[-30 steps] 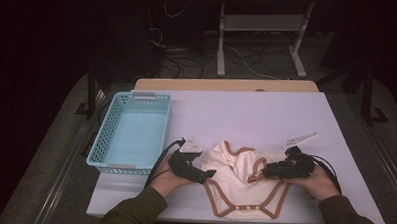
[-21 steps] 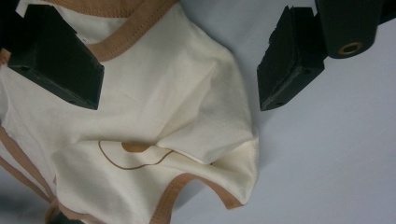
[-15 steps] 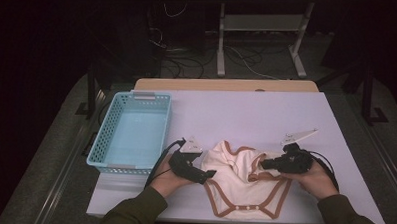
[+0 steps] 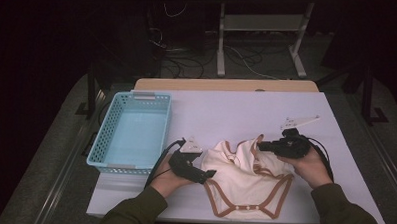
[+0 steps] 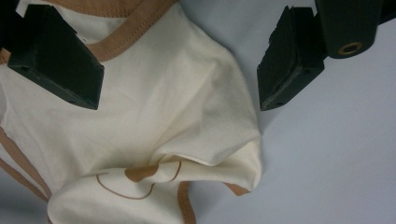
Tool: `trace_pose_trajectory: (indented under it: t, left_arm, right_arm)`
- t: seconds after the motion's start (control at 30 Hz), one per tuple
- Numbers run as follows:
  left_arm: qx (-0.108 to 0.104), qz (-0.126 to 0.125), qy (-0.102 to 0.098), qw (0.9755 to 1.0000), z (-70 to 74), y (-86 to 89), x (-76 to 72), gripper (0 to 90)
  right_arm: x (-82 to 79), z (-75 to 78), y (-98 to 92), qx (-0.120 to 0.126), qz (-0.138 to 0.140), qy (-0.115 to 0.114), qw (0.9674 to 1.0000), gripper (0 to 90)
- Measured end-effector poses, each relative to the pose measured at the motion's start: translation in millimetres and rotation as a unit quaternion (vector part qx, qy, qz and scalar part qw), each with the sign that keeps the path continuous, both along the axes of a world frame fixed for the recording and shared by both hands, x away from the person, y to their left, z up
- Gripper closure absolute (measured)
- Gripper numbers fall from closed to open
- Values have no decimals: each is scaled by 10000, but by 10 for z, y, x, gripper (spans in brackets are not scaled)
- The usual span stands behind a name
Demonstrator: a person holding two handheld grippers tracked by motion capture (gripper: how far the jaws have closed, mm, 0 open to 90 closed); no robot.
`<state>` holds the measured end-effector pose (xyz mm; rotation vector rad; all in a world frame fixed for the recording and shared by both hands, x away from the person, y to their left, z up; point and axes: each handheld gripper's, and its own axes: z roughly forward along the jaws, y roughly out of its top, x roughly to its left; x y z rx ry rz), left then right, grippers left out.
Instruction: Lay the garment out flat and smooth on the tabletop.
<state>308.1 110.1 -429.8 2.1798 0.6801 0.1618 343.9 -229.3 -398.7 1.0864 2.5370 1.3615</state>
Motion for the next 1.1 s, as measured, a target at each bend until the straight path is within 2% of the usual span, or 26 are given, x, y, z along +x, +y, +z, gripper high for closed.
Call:
trace_pose_trajectory:
  t: [0.13,0.23,0.3,0.63,0.73,0.87,1.0,1.1]
  left_arm:
    - [72,-42,-15,10000,4,2,-1,144]
    - [8,-15,8,10000,-4,-12,-11,144]
    - [89,-84,-2,9999,-2,-5,-5,144]
    - [73,-80,4,9999,-4,-11,-6,144]
    - [78,-92,4,9999,-4,-11,-7,144]
    - [70,-78,18,9999,-11,-20,-8,144]
    - [78,-87,12,9999,-8,-20,-9,144]
    - [67,-84,16,9999,-8,-17,-7,144]
  right_arm:
    - [116,47,58,8,-86,-113,9999,887]
    - [208,77,94,-12,-155,-199,9997,887]
    - [277,97,116,-12,-208,-227,9995,887]
    - [641,211,187,4,-453,-319,9985,887]
    - [720,178,240,-69,-444,-288,9986,886]
    - [807,51,331,-183,-399,-110,9990,886]
    - [864,-63,458,-131,-337,66,9993,886]
    - [869,-111,591,-151,-180,121,9997,886]
